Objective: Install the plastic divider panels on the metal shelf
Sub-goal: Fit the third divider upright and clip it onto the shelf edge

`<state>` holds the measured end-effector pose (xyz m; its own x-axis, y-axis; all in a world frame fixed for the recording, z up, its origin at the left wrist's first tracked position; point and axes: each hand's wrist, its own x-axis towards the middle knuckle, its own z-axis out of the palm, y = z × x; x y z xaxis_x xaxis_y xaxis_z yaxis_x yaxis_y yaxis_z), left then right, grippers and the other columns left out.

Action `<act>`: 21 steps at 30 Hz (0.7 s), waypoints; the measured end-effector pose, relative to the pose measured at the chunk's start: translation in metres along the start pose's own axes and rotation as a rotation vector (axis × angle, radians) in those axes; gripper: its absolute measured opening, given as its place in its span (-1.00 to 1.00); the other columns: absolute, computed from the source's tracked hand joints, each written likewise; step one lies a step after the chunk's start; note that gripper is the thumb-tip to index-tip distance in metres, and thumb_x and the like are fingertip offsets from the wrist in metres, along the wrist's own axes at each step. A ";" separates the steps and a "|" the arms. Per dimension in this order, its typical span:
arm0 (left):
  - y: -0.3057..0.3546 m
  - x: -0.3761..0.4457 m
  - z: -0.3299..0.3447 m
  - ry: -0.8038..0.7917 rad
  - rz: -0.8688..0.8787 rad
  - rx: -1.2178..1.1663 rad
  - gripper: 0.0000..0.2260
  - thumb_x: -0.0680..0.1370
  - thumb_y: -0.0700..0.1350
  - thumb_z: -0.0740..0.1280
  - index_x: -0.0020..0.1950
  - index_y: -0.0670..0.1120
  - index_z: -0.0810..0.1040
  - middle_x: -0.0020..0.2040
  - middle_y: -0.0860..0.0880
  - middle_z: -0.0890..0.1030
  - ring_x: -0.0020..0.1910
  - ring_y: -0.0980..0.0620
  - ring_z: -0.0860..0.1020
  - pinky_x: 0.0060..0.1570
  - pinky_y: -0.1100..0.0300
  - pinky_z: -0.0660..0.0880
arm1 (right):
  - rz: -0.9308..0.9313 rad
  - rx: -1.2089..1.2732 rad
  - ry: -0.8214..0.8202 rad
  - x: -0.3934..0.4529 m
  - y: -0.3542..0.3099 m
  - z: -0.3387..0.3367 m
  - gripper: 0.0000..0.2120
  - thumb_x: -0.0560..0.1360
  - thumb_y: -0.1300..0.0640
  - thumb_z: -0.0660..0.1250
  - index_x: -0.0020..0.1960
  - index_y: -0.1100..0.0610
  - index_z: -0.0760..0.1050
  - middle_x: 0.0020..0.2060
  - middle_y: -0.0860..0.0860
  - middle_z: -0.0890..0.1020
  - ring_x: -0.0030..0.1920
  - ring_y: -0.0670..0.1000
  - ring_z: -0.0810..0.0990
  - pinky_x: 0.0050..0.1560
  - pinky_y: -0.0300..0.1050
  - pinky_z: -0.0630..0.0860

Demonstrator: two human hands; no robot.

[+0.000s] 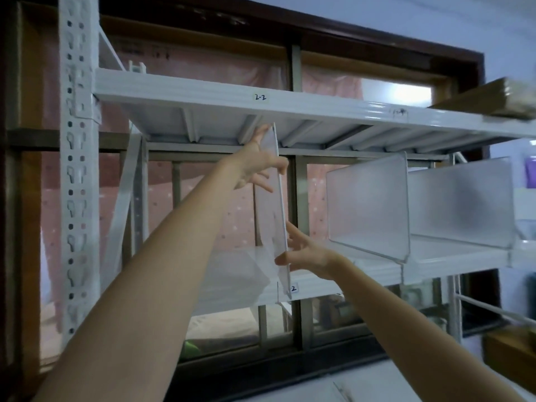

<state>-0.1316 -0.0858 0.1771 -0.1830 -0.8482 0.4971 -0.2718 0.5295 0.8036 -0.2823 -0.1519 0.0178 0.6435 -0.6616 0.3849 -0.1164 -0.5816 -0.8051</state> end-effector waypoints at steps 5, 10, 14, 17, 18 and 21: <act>0.011 0.003 0.027 -0.021 0.052 0.016 -0.11 0.39 -0.35 0.37 0.48 0.31 0.04 0.45 -0.20 0.28 0.25 -0.32 0.43 -0.07 -0.22 0.59 | 0.003 -0.064 0.047 -0.016 -0.003 -0.029 0.08 0.18 0.05 0.50 0.54 -0.23 -0.02 0.43 0.24 0.28 0.16 0.12 0.57 0.09 0.04 0.58; 0.015 0.012 0.050 -0.060 0.088 0.032 -0.10 0.41 -0.33 0.41 0.48 0.31 0.03 0.48 -0.22 0.24 0.26 -0.32 0.43 -0.10 -0.18 0.61 | 0.012 -0.087 0.064 -0.033 -0.001 -0.053 0.11 0.18 0.03 0.49 0.56 -0.18 -0.07 0.40 0.26 0.32 0.12 0.10 0.60 0.02 -0.04 0.58; 0.020 0.022 0.069 -0.092 0.094 0.006 -0.09 0.40 -0.31 0.44 0.48 0.31 0.02 0.48 -0.23 0.23 0.27 -0.35 0.41 -0.14 -0.15 0.62 | -0.032 -0.099 0.035 -0.043 0.002 -0.074 0.07 0.24 0.02 0.50 0.55 -0.19 -0.08 0.35 0.19 0.41 0.20 0.17 0.53 0.09 0.08 0.57; 0.024 0.029 0.082 -0.105 0.104 -0.010 -0.08 0.38 -0.30 0.47 0.48 0.33 0.04 0.50 -0.23 0.20 0.29 -0.35 0.39 -0.15 -0.15 0.62 | -0.037 -0.094 0.040 -0.049 0.004 -0.089 0.06 0.24 0.02 0.49 0.55 -0.18 -0.07 0.36 0.18 0.39 0.24 0.19 0.51 0.15 0.14 0.55; 0.025 0.031 0.087 -0.104 0.108 -0.012 -0.07 0.38 -0.30 0.47 0.47 0.33 0.05 0.50 -0.22 0.19 0.29 -0.35 0.39 -0.14 -0.16 0.62 | -0.042 -0.092 0.039 -0.051 0.005 -0.094 0.06 0.24 0.02 0.49 0.55 -0.18 -0.07 0.36 0.17 0.39 0.25 0.19 0.50 0.15 0.14 0.55; 0.029 0.037 0.100 -0.101 0.120 0.001 -0.06 0.38 -0.28 0.49 0.48 0.34 0.04 0.51 -0.22 0.17 0.29 -0.35 0.40 -0.11 -0.17 0.61 | -0.053 -0.102 0.025 -0.058 0.006 -0.108 0.04 0.24 -0.01 0.47 0.55 -0.17 -0.07 0.31 0.09 0.42 0.21 0.11 0.51 0.07 -0.02 0.57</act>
<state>-0.2409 -0.1005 0.1862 -0.3084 -0.7736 0.5536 -0.2432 0.6267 0.7404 -0.4026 -0.1681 0.0393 0.6319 -0.6397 0.4375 -0.1603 -0.6602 -0.7338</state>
